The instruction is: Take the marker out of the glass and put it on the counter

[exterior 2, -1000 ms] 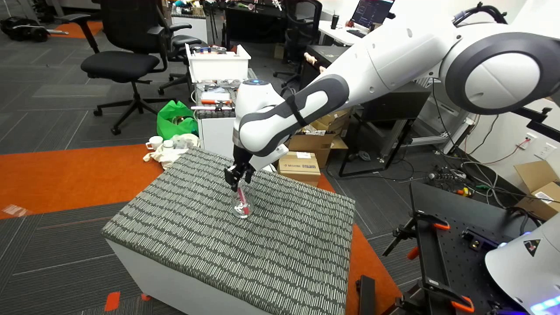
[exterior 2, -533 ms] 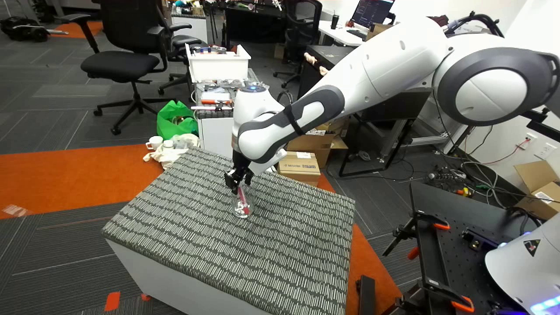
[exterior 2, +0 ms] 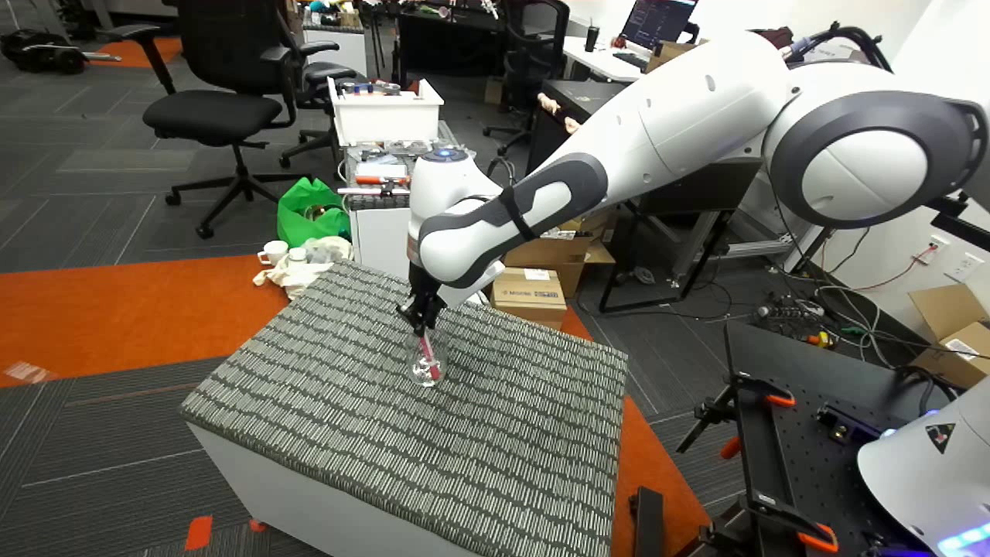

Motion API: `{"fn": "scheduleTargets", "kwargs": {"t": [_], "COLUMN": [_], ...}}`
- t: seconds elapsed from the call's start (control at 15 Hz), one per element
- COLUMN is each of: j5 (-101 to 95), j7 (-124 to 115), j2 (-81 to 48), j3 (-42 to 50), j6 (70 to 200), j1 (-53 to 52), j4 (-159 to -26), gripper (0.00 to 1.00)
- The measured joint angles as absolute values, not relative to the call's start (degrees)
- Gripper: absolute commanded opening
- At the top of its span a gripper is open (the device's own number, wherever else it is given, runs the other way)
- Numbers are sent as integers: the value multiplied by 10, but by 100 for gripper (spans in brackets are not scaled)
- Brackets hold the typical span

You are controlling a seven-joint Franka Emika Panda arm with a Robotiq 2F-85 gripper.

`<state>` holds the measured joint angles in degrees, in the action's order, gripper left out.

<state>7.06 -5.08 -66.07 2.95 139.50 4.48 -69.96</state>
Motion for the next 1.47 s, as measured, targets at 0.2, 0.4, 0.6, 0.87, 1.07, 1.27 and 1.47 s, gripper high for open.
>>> {"fn": "scheduleTargets", "kwargs": {"t": [0.2,0.4,0.6,0.87,1.07,1.27,1.47], "j5": [70,70,70,70,70,70,70], "j7": [-51,-51,-51,-51,-51,-51,-51], "j2": [-662,-665,-668,-669,-668,-666,-649], "j3": [29,29,30,30,29,29,28], "j6": [1395,1395,1395,1396,1396,1415,1465], "j1": [43,41,40,39,38,36,30], "j4": [-698,-693,-686,-681,-680,-684,-711], "gripper": [36,24,1,5,5,5,5]}}
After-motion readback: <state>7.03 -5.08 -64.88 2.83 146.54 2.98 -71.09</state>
